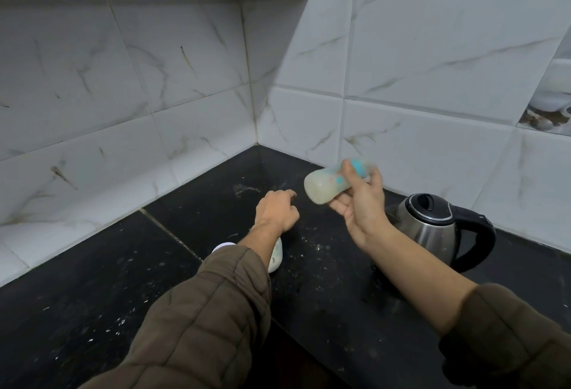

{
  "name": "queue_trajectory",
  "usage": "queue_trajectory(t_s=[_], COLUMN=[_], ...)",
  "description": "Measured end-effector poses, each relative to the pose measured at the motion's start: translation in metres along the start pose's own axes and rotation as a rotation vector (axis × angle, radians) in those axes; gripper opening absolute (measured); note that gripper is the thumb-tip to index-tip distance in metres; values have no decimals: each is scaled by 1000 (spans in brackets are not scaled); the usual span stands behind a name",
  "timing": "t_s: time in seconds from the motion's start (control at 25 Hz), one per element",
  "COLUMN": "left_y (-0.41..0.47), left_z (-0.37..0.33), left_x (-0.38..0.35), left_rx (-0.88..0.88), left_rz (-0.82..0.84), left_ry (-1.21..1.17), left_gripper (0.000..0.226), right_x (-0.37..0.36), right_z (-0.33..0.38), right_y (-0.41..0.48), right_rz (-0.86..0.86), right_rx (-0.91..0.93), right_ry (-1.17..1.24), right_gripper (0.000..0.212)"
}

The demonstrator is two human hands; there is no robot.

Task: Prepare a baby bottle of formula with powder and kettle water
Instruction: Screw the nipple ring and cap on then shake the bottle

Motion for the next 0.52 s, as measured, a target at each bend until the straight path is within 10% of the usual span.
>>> queue_trajectory(t_s=[0.32, 0.52], left_y=[5, 3], left_z=[-7, 1], left_x=[5, 3], left_rx=[-33, -7], left_rz=[65, -4], left_ry=[64, 16], left_gripper=[14, 47], right_x=[-6, -1], right_z=[-4, -1], right_y=[-24, -2], right_rz=[296, -84], right_rx=[35, 100], right_ry=[-354, -62], right_gripper=[80, 81])
Point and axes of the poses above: each hand's wrist, its own y-axis towards the middle knuckle, its own x-axis out of the back of the hand, z = x × y, the point moved 1 cm from there along y, towards the middle knuckle, and after that the axes turned 1 degree about -y, right-handed, at the moved point
